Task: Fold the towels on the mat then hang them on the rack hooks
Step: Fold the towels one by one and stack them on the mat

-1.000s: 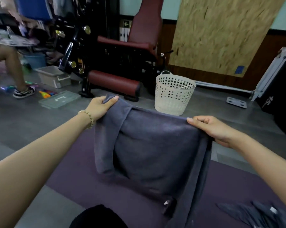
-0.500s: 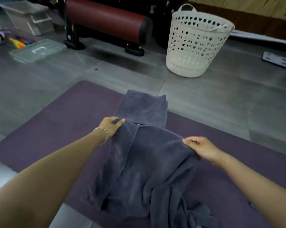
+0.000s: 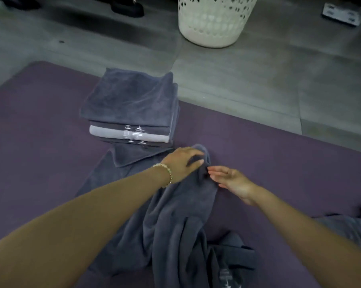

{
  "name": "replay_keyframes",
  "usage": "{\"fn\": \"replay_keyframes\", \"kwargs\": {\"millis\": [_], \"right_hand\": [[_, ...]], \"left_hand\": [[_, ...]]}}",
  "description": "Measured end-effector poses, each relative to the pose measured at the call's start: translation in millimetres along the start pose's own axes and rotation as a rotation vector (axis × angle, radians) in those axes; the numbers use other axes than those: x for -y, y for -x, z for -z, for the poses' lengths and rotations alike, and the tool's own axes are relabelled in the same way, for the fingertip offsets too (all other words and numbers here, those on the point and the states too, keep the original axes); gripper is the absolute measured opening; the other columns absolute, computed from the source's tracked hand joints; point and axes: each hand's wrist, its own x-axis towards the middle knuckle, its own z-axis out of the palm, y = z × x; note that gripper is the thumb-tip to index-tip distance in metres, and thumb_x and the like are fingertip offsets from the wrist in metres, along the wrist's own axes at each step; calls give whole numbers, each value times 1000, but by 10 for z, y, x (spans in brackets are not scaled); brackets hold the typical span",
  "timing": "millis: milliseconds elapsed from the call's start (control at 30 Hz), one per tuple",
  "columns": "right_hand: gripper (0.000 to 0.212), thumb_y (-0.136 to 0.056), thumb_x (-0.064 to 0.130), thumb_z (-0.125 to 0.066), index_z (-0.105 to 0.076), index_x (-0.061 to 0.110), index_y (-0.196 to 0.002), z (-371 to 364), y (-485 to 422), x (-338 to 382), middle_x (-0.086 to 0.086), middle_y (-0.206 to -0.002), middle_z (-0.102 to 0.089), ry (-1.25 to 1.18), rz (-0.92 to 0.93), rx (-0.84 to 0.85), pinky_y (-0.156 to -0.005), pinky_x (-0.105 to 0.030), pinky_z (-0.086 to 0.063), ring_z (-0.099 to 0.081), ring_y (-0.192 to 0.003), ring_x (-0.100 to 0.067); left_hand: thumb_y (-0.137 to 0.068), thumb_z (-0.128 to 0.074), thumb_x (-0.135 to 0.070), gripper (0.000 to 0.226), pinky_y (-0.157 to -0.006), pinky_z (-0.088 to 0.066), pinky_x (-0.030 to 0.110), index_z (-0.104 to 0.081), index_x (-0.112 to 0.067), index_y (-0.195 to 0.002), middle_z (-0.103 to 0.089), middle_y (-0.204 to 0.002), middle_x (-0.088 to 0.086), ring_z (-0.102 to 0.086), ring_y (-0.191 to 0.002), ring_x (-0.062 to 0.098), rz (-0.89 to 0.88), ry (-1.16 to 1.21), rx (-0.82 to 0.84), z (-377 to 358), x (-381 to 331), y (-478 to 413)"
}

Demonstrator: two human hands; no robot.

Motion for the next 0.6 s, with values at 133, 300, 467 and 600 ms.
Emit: {"fn": "replay_keyframes", "kwargs": {"millis": [133, 300, 467, 600], "right_hand": [[44, -96, 1, -50, -42, 10, -138, 65, -15, -390, -3, -138, -48, -139, -18, -104, -92, -19, -44, -49, -115, -11], [39, -98, -1, -44, -41, 9, -135, 172, 50, -653, -11, -130, -55, -428, -87, -206, -86, -27, -50, -57, -107, -19], [33, -99, 6, -44, -48, 12, -131, 236, 171, -746, -9, -127, -60, -396, -102, -128, -86, -24, -50, -61, -104, -14], [36, -94, 20, -57, -51, 21, -129, 190, 233, -600, 0, -134, -56, -391, -19, 39, -102, -27, -43, -53, -120, -9]], "left_hand": [[-103, -29, -32, 44, -117, -8, 28, -34, -22, -146, -30, -154, -3, -18, -144, 16, -110, -325, 179, -398, -33, -181], [-103, -21, -40, 49, -117, 2, 35, -19, -26, -150, -14, -159, -5, -3, -147, 16, -130, -596, 349, -699, -51, -283], [-91, -30, -65, 61, -100, -23, 32, -55, -15, -116, -59, -113, 1, -44, -114, 22, -225, -839, 262, -727, -95, -326], [-89, -49, -58, 39, -85, -33, 30, -61, -21, -84, -58, -79, -5, -51, -85, 16, -177, -371, 331, -469, -218, -292]]}}
